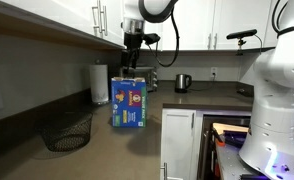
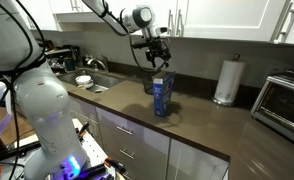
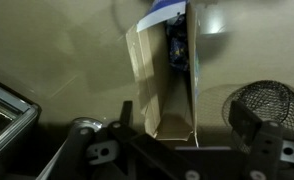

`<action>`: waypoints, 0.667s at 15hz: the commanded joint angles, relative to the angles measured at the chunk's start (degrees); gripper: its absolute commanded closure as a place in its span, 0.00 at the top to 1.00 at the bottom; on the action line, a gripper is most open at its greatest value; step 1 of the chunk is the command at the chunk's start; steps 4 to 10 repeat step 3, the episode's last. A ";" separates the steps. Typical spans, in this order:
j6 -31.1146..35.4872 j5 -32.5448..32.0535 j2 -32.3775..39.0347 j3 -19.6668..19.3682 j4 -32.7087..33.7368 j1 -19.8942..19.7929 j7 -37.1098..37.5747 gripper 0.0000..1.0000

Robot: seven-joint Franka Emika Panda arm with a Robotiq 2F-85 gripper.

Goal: Put the blue sachet on the left in the blue box

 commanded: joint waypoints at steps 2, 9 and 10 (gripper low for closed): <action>-7.21 2.51 -2.33 0.82 -0.44 1.11 -1.77 1.00; -8.48 3.27 -2.52 0.83 -0.72 1.50 -1.94 1.00; -8.48 3.27 -2.52 0.83 -0.72 1.50 -1.94 1.00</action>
